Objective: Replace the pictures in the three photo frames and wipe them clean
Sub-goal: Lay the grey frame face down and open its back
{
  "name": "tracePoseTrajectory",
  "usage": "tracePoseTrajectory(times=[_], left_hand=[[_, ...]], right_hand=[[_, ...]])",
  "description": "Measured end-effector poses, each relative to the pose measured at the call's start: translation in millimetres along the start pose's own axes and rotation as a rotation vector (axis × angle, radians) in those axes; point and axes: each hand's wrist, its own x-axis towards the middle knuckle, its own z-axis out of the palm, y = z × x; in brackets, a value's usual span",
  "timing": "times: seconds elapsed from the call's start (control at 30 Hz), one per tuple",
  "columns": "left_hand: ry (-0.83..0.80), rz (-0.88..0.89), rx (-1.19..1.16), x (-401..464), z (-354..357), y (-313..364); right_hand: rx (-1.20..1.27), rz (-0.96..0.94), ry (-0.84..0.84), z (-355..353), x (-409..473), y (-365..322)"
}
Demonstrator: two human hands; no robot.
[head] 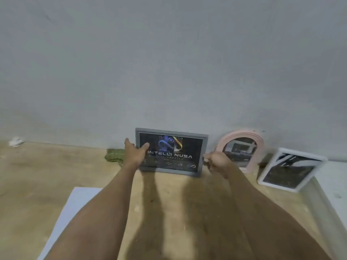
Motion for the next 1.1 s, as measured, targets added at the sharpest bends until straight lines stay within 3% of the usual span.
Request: tracePoseTrajectory(times=[0.1,0.27,0.47,0.67,0.9,0.97,1.1], left_hand=[[0.000,-0.048,0.040,44,3,-21],[-0.040,-0.011,0.076,99,6,-76],[-0.047,0.171,0.337,74,-5,-62],[-0.129,0.094,0.303,48,-5,-76],[-0.212,0.176,0.540,-47,35,-47],[-0.246,0.247,0.681,-78,53,-32],[-0.388,0.604,0.717,-156,97,11]], right_hand=[[-0.136,-0.031,0.078,14,43,20],[-0.063,-0.016,0.098,26,52,27],[0.127,-0.043,0.128,18,42,44],[0.189,-0.030,0.040,-16,1,53],[0.230,-0.134,0.169,-77,-71,53],[0.198,-0.174,0.235,-95,-93,51],[0.054,-0.232,0.349,-107,-128,42]])
